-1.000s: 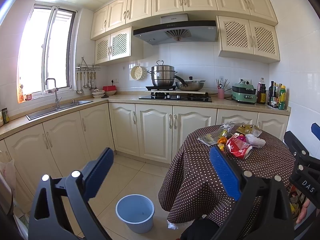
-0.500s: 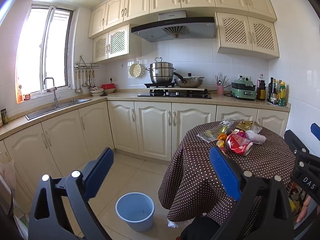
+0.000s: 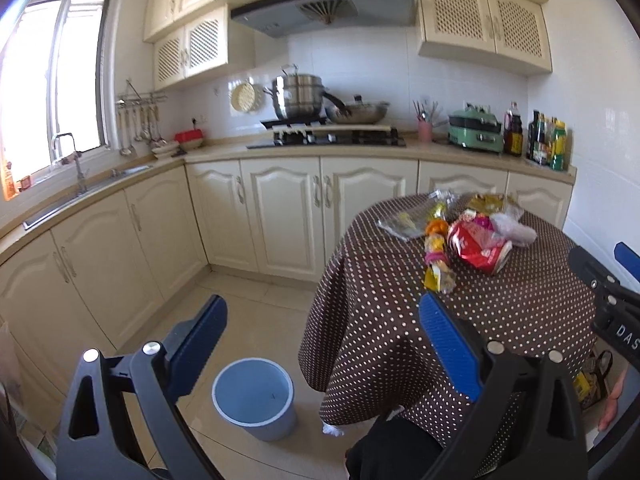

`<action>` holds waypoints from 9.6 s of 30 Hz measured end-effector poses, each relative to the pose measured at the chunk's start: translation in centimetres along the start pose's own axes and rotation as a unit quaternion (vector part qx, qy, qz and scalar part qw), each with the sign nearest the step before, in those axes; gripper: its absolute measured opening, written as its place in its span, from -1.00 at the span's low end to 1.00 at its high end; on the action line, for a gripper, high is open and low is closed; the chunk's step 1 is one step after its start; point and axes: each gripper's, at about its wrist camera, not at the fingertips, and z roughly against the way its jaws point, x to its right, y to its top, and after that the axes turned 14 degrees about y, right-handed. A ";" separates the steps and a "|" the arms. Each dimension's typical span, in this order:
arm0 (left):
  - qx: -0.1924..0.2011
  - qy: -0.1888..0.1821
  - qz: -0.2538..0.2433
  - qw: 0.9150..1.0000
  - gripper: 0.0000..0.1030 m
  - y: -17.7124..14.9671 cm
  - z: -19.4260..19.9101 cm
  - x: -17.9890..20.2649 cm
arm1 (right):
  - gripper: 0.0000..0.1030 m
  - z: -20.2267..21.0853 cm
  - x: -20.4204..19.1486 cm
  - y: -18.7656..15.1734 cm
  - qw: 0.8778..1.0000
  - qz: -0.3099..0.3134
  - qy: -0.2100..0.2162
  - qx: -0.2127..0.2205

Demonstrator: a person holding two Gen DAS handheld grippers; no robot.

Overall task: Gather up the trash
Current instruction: 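Grasp the yellow wrapper with the left tool while the right tool grasps the red can, then carry both items to the blue bucket and open both tools to drop them, then move both open tools back over the table, then grasp the orange pepper stem with the left tool while the right tool grasps the white plastic bag, then carry pepper and bag over the bucket and open both tools to drop them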

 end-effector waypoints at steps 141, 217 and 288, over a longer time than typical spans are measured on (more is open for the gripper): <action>-0.512 0.050 0.105 0.851 0.27 -27.3 -51.3 -16.8 | 0.03 -52.4 -26.8 -34.2 0.827 -0.020 0.176 -0.534; -0.098 -0.268 0.006 0.958 -0.95 8.6 -17.6 15.9 | -0.75 -21.0 14.5 5.1 0.989 0.002 -0.044 -0.141; -0.456 0.003 0.201 0.867 -0.23 -25.3 -48.9 -18.0 | -0.77 -50.9 -28.9 -27.8 0.855 -0.037 0.260 -0.447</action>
